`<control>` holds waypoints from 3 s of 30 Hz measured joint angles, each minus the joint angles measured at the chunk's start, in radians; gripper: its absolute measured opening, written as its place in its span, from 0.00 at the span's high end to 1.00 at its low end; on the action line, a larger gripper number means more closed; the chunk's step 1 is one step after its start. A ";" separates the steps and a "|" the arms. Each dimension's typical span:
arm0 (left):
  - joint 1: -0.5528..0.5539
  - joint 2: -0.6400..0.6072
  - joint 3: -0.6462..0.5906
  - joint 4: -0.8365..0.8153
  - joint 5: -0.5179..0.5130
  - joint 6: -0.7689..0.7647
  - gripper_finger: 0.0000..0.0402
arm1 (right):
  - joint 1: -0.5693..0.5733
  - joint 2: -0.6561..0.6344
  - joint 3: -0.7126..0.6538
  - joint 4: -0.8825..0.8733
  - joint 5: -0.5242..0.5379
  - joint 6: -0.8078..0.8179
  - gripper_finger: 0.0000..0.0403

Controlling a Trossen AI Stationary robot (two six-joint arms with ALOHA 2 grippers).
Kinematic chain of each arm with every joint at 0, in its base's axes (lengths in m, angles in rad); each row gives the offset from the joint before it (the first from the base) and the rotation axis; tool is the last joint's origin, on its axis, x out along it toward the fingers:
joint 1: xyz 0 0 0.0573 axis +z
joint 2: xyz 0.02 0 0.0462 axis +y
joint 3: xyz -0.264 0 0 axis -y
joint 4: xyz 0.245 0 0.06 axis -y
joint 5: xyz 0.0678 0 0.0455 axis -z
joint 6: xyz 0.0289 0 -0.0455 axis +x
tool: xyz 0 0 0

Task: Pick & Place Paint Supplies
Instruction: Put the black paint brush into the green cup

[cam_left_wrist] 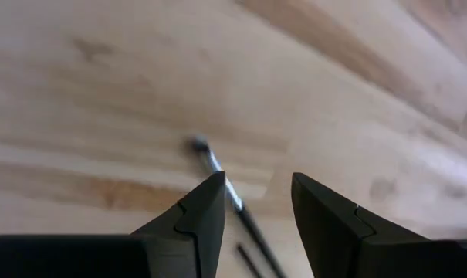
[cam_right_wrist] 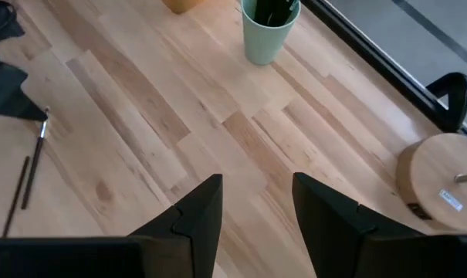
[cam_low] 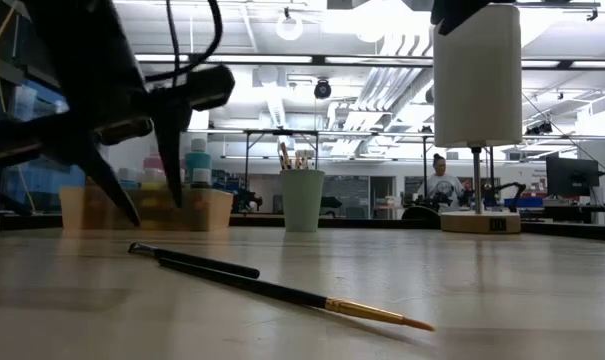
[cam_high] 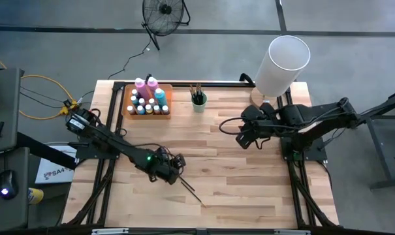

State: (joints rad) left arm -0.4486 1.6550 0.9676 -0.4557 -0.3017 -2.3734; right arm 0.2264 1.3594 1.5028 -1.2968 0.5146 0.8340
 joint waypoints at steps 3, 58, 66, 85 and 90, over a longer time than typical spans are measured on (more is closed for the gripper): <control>0.029 0.000 -0.001 -0.014 0.006 0.004 0.64 | 0.000 0.000 0.000 0.000 0.001 -0.025 0.62; 0.043 -0.126 0.000 -0.184 0.131 0.807 0.64 | 0.268 0.361 0.000 0.617 -0.499 0.132 0.62; 0.040 -0.126 0.000 -0.220 0.196 0.903 0.64 | 0.341 0.475 0.011 0.775 -0.549 0.165 0.62; 0.030 -0.126 0.000 -0.318 0.275 1.172 0.64 | 0.351 0.811 0.384 0.349 -0.369 0.243 0.65; 0.029 -0.126 0.000 -0.443 0.272 1.290 0.64 | 0.347 0.873 0.414 0.367 -0.478 0.275 0.72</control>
State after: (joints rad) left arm -0.4198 1.5291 0.9680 -0.8988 -0.0300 -1.0837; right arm 0.5734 2.2326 1.9167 -0.9303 0.0371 1.1086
